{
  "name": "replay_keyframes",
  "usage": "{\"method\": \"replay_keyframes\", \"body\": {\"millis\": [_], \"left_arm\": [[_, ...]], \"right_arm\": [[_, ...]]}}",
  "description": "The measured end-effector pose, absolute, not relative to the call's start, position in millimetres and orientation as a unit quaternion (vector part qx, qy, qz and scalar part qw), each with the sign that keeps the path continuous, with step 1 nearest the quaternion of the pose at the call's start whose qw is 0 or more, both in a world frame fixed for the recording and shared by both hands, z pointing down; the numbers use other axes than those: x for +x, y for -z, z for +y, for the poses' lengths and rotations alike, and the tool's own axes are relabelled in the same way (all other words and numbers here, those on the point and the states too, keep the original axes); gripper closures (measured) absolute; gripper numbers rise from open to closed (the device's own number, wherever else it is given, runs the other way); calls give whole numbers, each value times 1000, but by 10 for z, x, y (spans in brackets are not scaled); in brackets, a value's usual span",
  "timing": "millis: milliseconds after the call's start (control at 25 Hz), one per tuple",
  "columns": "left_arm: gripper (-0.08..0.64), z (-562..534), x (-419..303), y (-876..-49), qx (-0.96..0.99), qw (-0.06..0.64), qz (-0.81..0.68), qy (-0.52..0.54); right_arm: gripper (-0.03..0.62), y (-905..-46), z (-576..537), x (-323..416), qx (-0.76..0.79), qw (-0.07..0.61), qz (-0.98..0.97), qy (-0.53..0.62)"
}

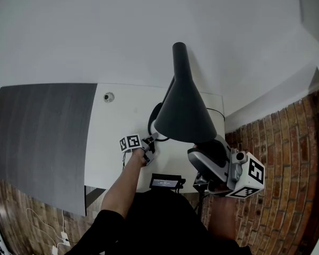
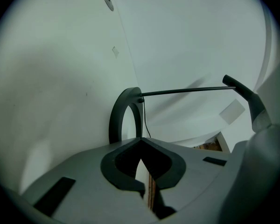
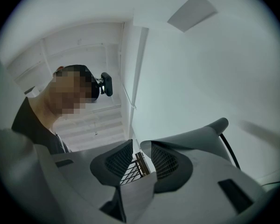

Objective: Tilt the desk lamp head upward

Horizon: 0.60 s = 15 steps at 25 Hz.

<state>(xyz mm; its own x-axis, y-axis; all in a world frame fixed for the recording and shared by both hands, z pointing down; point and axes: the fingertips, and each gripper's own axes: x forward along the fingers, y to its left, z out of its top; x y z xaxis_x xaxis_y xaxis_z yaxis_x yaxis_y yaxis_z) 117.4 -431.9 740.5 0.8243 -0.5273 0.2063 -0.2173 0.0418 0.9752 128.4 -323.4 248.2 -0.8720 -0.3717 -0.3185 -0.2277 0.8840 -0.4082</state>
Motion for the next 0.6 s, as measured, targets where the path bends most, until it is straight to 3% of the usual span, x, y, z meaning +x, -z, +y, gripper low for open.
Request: {"method": "replay_keyframes", "body": {"millis": [600], "left_arm": [[551, -4312, 1216, -7410, 684, 670, -272, 97]], "right_arm": [[463, -2322, -3347, 1344, -169, 208, 948, 173]]}}
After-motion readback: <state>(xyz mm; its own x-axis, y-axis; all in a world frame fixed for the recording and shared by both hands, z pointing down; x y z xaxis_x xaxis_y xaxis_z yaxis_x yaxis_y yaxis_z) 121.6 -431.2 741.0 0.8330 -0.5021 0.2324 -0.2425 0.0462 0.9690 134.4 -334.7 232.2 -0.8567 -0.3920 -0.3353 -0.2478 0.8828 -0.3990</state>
